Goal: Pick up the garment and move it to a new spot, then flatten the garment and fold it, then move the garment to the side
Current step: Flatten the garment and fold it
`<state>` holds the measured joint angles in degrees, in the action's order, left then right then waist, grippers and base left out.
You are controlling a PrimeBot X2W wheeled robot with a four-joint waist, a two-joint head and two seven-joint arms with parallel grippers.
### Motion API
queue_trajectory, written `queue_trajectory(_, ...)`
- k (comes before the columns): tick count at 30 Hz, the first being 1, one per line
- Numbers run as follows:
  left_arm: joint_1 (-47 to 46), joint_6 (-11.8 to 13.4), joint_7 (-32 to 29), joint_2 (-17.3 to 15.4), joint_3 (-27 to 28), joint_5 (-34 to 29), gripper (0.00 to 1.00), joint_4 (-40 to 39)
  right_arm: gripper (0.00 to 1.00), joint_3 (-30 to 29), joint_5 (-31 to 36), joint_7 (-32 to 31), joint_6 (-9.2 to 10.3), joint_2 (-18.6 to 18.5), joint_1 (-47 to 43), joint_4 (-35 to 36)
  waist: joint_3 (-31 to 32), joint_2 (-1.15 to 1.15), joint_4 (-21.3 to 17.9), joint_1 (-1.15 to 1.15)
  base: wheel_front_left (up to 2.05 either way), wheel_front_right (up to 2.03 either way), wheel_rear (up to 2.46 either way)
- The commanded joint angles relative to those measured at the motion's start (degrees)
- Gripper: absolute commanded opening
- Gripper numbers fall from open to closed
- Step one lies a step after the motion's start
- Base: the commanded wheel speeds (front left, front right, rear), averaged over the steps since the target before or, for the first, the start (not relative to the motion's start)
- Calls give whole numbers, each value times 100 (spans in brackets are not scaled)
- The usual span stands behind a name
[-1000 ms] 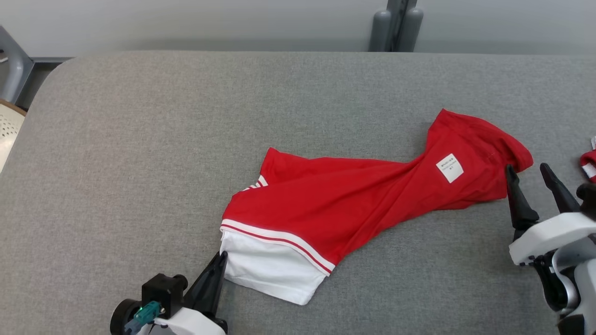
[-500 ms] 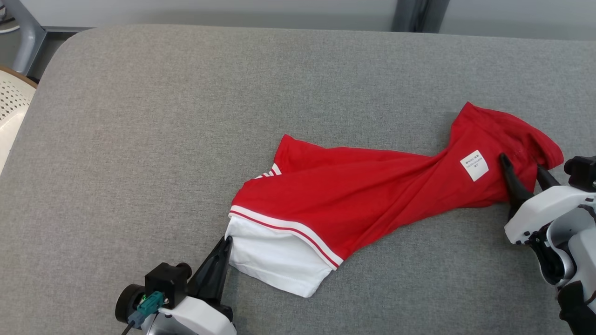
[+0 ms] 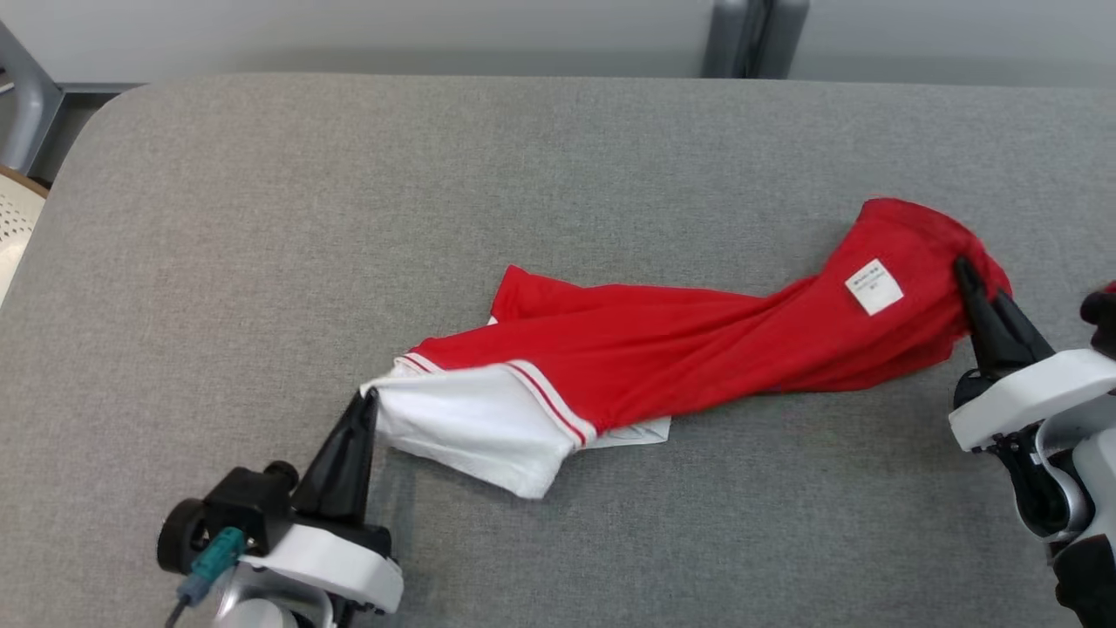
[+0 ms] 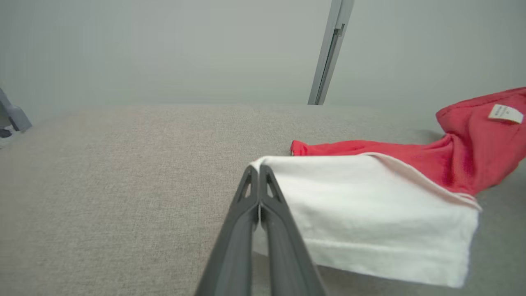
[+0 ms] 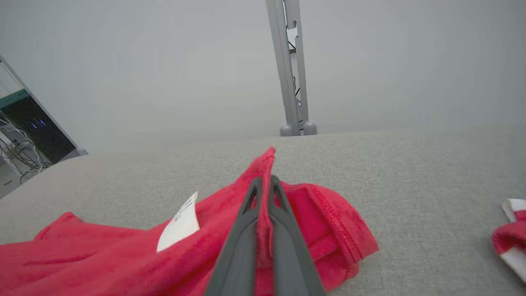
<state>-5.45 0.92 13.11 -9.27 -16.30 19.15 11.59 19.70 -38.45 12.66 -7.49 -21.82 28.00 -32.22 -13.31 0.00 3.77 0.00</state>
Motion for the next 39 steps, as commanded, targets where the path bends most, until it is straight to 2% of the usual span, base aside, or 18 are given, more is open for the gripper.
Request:
queue_trajectory(1,-149,57,43,-86,92,-49,0,-136,0,-94,-96,82,-1,-48,-123,189,94,0,-86,0,0,0,0)
queue_trajectory(10,-581,264,-132,-442,406,-149,0,-1223,0,-642,-260,201,-1,-92,-577,1804,494,0,-418,0,0,0,0)
queue_trajectory(15,-973,295,-268,-518,527,-100,0,-1750,0,-975,-200,143,-1,-152,-689,2653,612,0,-499,0,0,0,0)
queue_trajectory(25,-2419,290,-709,-828,810,-181,0,-2725,0,-1942,91,-550,-1,67,-906,4409,765,0,-599,0,0,0,0)
queue_trajectory(29,-2723,227,-839,-878,793,-141,0,-2701,0,-2034,125,-741,-1,160,-857,4563,709,0,-630,0,0,0,0)
queue_trajectory(32,-3247,49,-909,-863,695,-25,0,-2420,0,-2069,91,-869,-1,213,-536,4474,502,0,-655,0,0,0,0)
queue_trajectory(39,-4784,-305,-770,-743,498,-26,0,-1181,0,-1787,-84,-895,-1,89,936,3652,-80,0,-723,0,0,0,0)
